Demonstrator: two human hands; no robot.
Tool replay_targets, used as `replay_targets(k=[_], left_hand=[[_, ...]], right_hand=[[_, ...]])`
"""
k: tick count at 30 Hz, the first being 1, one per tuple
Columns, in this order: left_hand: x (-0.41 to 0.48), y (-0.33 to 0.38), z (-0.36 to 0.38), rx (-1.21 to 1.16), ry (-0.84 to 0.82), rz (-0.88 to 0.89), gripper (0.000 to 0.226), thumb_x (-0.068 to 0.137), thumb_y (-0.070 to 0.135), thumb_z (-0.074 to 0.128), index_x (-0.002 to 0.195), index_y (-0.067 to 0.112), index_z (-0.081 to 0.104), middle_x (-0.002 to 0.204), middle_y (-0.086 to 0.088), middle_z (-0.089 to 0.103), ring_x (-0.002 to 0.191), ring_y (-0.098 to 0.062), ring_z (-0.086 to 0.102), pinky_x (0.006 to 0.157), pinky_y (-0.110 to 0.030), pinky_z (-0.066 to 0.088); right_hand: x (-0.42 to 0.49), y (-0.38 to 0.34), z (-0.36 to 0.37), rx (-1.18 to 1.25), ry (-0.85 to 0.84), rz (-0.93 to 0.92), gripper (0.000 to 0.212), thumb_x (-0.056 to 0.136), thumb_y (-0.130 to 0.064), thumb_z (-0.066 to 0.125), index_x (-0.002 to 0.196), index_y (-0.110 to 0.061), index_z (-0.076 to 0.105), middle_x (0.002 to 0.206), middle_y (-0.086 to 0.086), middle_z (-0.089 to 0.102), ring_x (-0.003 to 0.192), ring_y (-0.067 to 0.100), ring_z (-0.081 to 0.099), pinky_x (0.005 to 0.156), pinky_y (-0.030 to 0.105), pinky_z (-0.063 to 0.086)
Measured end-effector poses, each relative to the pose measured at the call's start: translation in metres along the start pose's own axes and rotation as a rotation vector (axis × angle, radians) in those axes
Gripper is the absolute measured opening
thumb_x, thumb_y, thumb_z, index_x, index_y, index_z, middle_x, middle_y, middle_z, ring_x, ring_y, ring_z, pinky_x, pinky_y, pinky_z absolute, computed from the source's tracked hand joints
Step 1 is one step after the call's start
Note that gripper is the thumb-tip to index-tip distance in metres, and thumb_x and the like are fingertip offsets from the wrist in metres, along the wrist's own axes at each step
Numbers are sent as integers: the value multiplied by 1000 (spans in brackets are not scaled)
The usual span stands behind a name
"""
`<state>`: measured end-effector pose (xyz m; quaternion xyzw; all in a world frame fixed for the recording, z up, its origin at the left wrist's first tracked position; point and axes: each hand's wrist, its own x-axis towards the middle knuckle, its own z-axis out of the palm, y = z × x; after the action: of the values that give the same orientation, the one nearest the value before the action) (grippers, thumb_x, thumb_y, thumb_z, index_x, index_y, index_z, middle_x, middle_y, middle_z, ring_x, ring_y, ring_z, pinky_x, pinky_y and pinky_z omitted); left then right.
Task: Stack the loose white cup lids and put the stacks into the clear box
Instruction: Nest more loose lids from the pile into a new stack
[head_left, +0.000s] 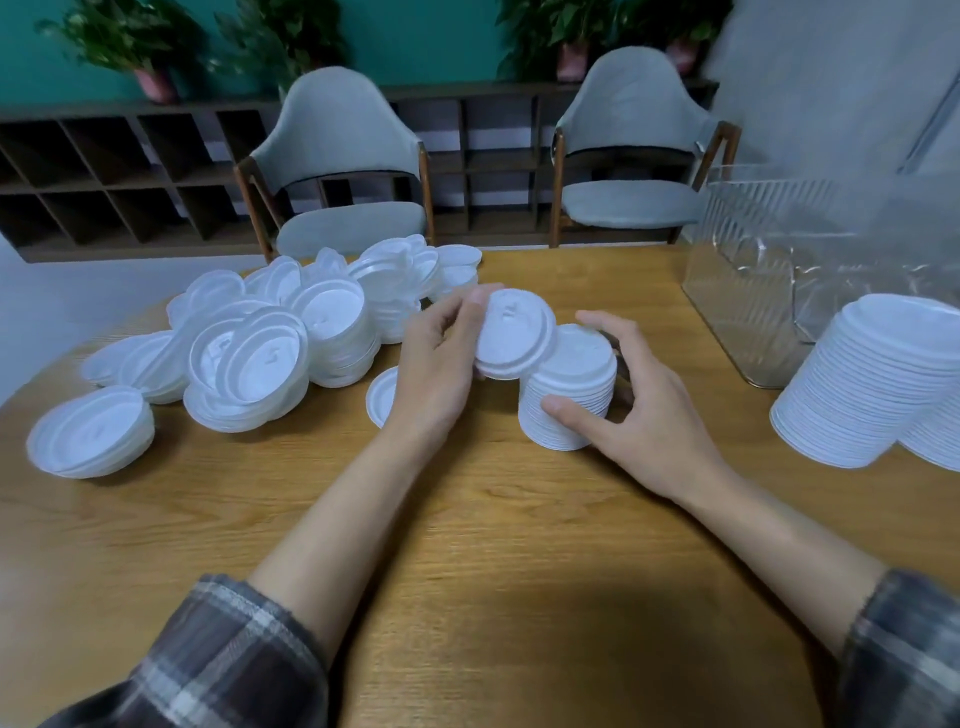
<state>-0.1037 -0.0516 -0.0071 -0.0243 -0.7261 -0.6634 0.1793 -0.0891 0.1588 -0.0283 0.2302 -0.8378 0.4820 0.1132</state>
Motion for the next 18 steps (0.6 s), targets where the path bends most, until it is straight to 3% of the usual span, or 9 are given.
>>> replay_targets(k=[2,5,7,11,15,18], left_hand=[[1,-5,4,15,53,34,21,105,32,63,111,17,77,89,9,74,80,-7,64,74,-30,50],[-2,-5,10,21,75,66,17,99,28,74,96,12,72,65,9,63,66,-8,55,69,-24,46],[-4,-5,12,60,44,71,17,97,27,75,92,11,74,73,9,71,70,-8,62,72,-21,47],[-12,-4,12,104,-35,103,30,105,39,63,94,18,81,89,4,77,86,-17,69,79,-34,50],[-21,4,12,178,-150,113,35,87,54,76,115,33,79,112,12,70,102,0,63,81,-10,42],[-23,4,13,263,-168,161,53,80,44,89,129,35,73,118,9,63,108,-2,61,83,-9,43]], right_hand=[[2,-1,3,13,-12,-3,81,79,-55,80,147,-41,40,134,-32,55,127,-3,54,104,25,47],[2,-3,4,15,-17,-4,83,80,-55,80,150,-40,38,137,-28,55,129,-2,54,106,32,49],[1,-4,6,11,-23,-8,83,81,-55,79,151,-40,37,141,-26,54,130,0,54,108,35,49],[-1,-4,9,6,-20,2,83,82,-56,77,153,-38,37,144,-25,52,132,-1,52,109,38,49],[-2,-4,7,18,-30,20,93,80,-59,77,158,-44,28,146,-24,51,134,1,52,112,41,48],[-2,-3,6,47,-51,41,101,79,-59,79,159,-51,17,143,-19,54,132,5,54,112,45,48]])
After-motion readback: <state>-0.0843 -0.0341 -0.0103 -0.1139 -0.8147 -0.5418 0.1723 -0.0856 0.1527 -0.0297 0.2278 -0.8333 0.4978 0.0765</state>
